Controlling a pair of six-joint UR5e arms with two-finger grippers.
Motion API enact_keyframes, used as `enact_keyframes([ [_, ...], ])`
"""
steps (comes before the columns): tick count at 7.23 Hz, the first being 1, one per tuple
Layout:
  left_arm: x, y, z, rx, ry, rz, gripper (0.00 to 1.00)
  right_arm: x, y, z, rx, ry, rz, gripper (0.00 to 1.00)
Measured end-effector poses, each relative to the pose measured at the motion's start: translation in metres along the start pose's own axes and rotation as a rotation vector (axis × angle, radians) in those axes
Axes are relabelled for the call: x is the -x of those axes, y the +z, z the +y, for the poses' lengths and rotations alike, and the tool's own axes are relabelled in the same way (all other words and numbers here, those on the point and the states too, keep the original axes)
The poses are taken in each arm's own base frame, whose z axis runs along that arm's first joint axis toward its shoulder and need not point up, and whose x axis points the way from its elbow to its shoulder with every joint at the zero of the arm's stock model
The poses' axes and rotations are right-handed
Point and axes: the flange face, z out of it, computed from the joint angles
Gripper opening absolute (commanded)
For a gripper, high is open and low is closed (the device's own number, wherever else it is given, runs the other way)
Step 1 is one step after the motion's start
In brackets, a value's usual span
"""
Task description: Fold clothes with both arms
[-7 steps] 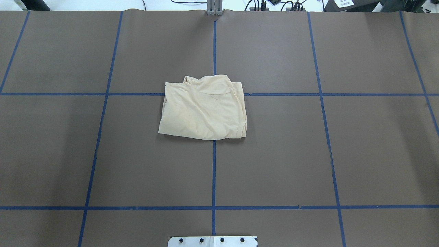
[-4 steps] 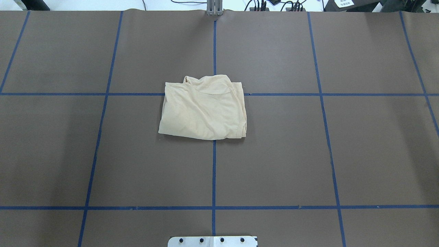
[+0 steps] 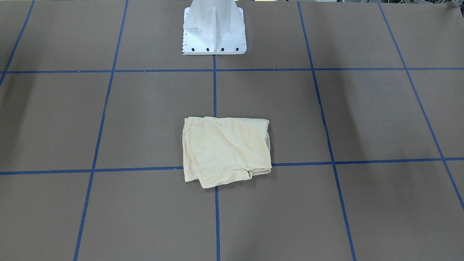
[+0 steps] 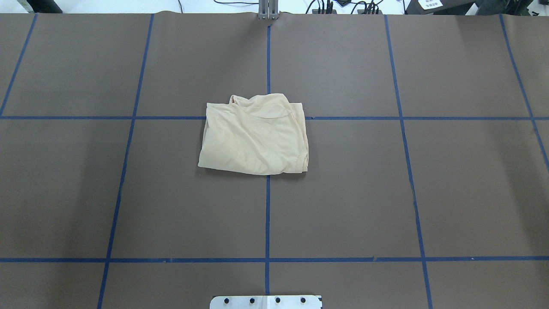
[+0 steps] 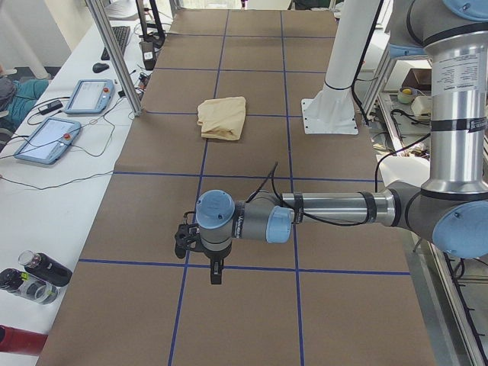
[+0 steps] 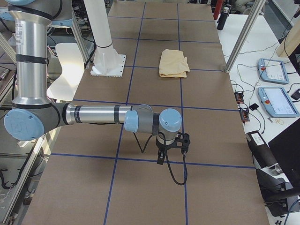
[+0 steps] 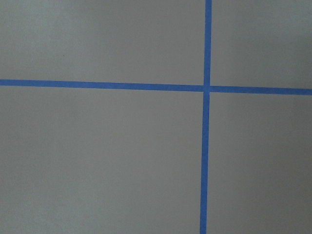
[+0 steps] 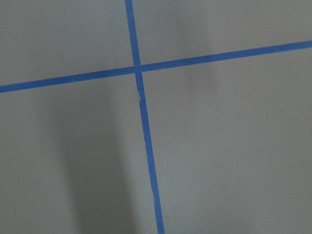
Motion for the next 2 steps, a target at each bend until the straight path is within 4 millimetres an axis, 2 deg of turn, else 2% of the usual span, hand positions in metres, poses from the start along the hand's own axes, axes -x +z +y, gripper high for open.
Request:
enact_keyframes([
  [2,-0.0009,-0.0006,-0.0004,0.001,-0.001,0.000,1.00,0.0000,0.0000,0.0000,0.000,-0.001,0.000,1.00],
])
